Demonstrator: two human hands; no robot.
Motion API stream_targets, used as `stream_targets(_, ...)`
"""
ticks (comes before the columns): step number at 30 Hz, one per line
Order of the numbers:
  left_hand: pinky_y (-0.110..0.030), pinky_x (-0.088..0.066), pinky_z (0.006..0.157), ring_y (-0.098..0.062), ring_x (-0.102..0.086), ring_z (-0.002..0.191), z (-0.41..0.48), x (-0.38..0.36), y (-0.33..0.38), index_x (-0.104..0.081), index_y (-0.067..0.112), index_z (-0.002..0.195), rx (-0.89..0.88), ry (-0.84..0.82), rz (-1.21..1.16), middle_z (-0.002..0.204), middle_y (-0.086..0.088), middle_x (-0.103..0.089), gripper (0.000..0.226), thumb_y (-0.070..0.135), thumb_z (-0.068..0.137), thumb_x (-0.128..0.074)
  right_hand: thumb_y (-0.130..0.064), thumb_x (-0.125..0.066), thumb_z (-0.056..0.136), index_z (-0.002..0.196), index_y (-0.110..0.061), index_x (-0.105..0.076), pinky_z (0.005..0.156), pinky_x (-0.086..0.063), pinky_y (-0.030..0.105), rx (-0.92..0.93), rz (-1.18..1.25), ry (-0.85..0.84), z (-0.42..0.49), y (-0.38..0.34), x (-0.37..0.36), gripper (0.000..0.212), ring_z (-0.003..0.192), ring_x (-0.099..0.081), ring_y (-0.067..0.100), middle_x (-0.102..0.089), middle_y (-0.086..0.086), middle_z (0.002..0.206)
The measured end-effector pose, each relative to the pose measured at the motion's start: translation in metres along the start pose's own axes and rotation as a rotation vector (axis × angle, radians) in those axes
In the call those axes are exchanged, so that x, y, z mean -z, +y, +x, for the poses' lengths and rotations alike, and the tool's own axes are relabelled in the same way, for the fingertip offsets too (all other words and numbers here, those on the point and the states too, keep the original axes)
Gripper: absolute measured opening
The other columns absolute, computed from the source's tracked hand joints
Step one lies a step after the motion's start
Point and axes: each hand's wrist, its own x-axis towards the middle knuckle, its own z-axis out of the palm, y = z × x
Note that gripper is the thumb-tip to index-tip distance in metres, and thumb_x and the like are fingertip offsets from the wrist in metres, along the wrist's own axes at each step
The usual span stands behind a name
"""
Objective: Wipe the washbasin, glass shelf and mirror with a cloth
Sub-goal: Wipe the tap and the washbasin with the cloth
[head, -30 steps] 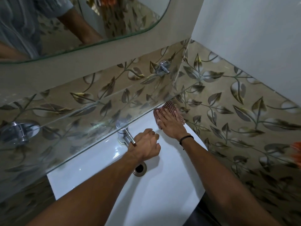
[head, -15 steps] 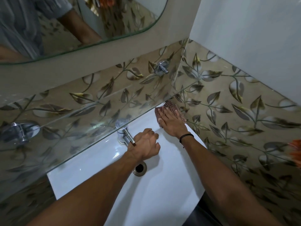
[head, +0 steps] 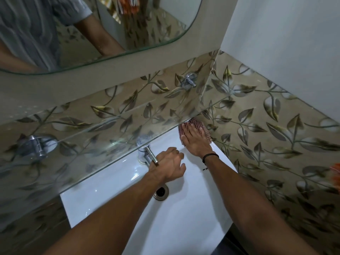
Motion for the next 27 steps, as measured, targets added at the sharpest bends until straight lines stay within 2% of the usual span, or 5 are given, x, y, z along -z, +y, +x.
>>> stream_targets(6,-0.035,-0.038,0.106,-0.015,-0.042,0.137,-0.014,0.007,-0.005,-0.064,0.025,0.127,-0.094,0.016,-0.196,0.136,-0.001,-0.06,0.042,0.052,0.099,-0.047,-0.055,0.0,0.097,0.16,-0.028,0.0,0.122,0.008,0.044,0.005,-0.014,-0.023,0.003,0.001,-0.002,0.069,0.154,0.003,0.01,0.0,-0.005,0.169)
stream_targets(12,-0.03,-0.036,0.114,-0.018,-0.046,0.137,-0.084,-0.001,-0.018,-0.062,0.016,0.129,-0.48,0.239,-0.252,0.137,-0.002,-0.06,0.041,0.045,0.099,-0.058,-0.058,0.008,0.087,0.161,-0.027,-0.001,0.122,0.005,0.048,0.012,-0.043,-0.019,0.006,0.007,-0.005,0.081,0.154,0.002,0.01,0.002,-0.006,0.169)
stream_targets(16,-0.03,-0.04,0.107,-0.02,-0.052,0.129,-0.131,-0.016,-0.061,-0.064,0.015,0.125,-0.363,0.326,-0.199,0.132,-0.003,-0.06,0.038,0.043,0.098,-0.061,-0.06,0.012,0.082,0.161,-0.027,-0.001,0.123,0.004,0.049,0.011,-0.059,-0.018,0.004,0.006,-0.005,0.087,0.155,0.002,0.011,0.002,-0.006,0.169)
stream_targets(21,-0.032,-0.041,0.101,-0.02,-0.053,0.121,-0.144,-0.019,-0.134,-0.059,0.023,0.124,-0.186,0.238,-0.04,0.13,0.003,-0.055,0.036,0.049,0.1,-0.053,-0.061,0.015,0.079,0.161,-0.029,0.001,0.123,0.005,0.049,-0.006,-0.074,-0.044,0.009,0.008,-0.007,0.089,0.154,0.005,0.009,0.007,-0.009,0.168)
stream_targets(27,-0.034,-0.042,0.103,-0.015,-0.049,0.125,-0.13,-0.018,-0.16,-0.058,0.024,0.125,-0.16,0.184,-0.076,0.131,0.007,-0.053,0.039,0.054,0.101,-0.047,-0.061,0.009,0.084,0.16,-0.033,0.002,0.123,0.004,0.051,-0.029,-0.055,-0.026,0.008,0.008,-0.009,0.081,0.153,0.008,0.006,0.01,-0.012,0.167)
